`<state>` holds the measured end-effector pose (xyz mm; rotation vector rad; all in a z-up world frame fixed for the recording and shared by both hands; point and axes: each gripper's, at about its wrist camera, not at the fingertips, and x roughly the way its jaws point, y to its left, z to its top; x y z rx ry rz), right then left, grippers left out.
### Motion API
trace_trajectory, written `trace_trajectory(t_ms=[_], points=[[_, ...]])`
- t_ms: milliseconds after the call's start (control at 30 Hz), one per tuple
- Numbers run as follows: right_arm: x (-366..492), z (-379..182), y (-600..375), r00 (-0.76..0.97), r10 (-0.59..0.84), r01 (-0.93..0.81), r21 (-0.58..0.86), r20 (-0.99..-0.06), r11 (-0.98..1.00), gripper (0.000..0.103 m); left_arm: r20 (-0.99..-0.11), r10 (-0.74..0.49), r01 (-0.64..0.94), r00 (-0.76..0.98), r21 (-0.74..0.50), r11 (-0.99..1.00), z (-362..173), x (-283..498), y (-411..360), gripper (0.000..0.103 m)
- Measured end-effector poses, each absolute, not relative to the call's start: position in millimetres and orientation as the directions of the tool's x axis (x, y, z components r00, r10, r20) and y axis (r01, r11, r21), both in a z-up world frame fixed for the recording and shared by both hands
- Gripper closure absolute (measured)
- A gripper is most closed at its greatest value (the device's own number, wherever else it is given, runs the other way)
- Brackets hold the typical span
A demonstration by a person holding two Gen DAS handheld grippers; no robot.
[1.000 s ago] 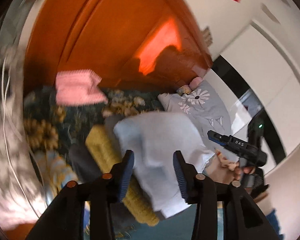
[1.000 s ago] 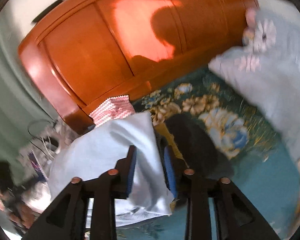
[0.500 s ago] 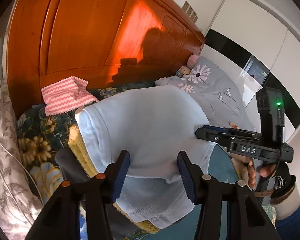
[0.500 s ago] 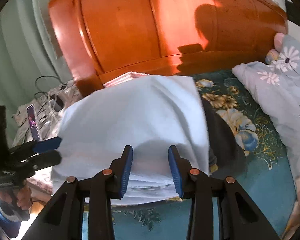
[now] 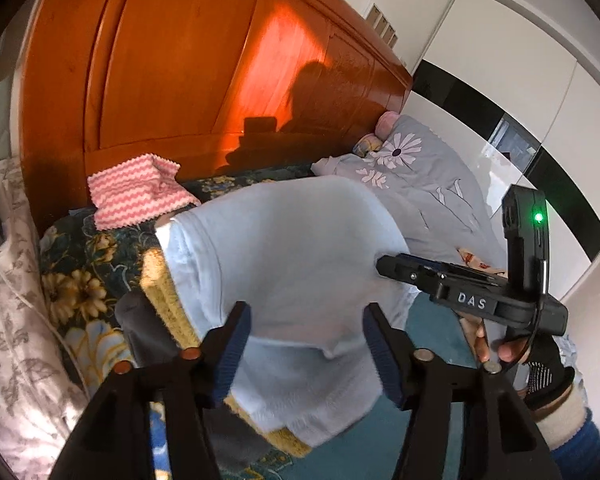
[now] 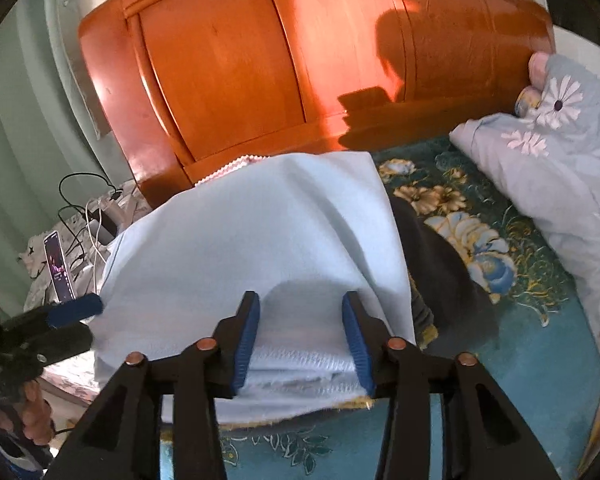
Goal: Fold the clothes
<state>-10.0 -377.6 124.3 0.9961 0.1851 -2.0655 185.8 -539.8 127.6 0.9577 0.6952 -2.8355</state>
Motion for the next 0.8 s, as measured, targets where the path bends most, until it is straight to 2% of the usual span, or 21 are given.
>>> trace_trajectory(t_ms=[100, 167, 367, 400, 433, 467, 533, 633, 733, 800], points=[[10, 132, -369, -0.36, -0.626, 0.728, 0.211, -0.691, -0.652, 0.056, -0.586, 0.072, 0.213, -0.807, -0.401, -0.891, 128, 200, -532, 0.033], [25, 133, -363, -0.36, -0.634, 0.727, 0.221, -0.685, -0.651, 0.041, -0.59, 0.069, 0.219, -0.804, -0.403, -0.889, 125, 209, -525, 0.029], [53, 113, -349, -0.345, -0.622, 0.714, 0.234, -0.703, -0.66, 0.04, -0.617, 0.08, 0.224, -0.783, -0.4, -0.889, 105, 218, -502, 0.017], [56, 108, -347, -0.346, -0.616, 0.708, 0.234, -0.708, -0.667, 0.038, -0.623, 0.084, 0.229, -0.777, -0.404, -0.885, 100, 219, -499, 0.014], [58, 102, -345, -0.347, -0.61, 0.701, 0.236, -0.712, -0.674, 0.031, -0.627, 0.084, 0.234, -0.774, -0.407, -0.883, 96, 220, -498, 0.012], [60, 96, -343, -0.347, -0.607, 0.691, 0.243, -0.715, -0.681, 0.028, -0.63, 0.084, 0.238, -0.772, -0.409, -0.881, 92, 221, -496, 0.01], [61, 85, -338, -0.346, -0.604, 0.67, 0.261, -0.718, -0.695, 0.028, -0.635, 0.082, 0.247, -0.768, -0.412, -0.877, 85, 223, -494, 0.003], [59, 70, -333, -0.344, -0.598, 0.633, 0.292, -0.724, -0.717, 0.025, -0.641, 0.071, 0.264, -0.764, -0.411, -0.873, 76, 224, -493, 0.0], [57, 63, -331, -0.358, -0.584, 0.611, 0.291, -0.728, -0.737, 0.007, -0.653, 0.064, 0.279, -0.755, -0.407, -0.87, 67, 224, -493, 0.0], [58, 61, -332, -0.36, -0.583, 0.612, 0.287, -0.728, -0.737, 0.007, -0.659, 0.062, 0.287, -0.75, -0.409, -0.866, 62, 224, -493, 0.0]])
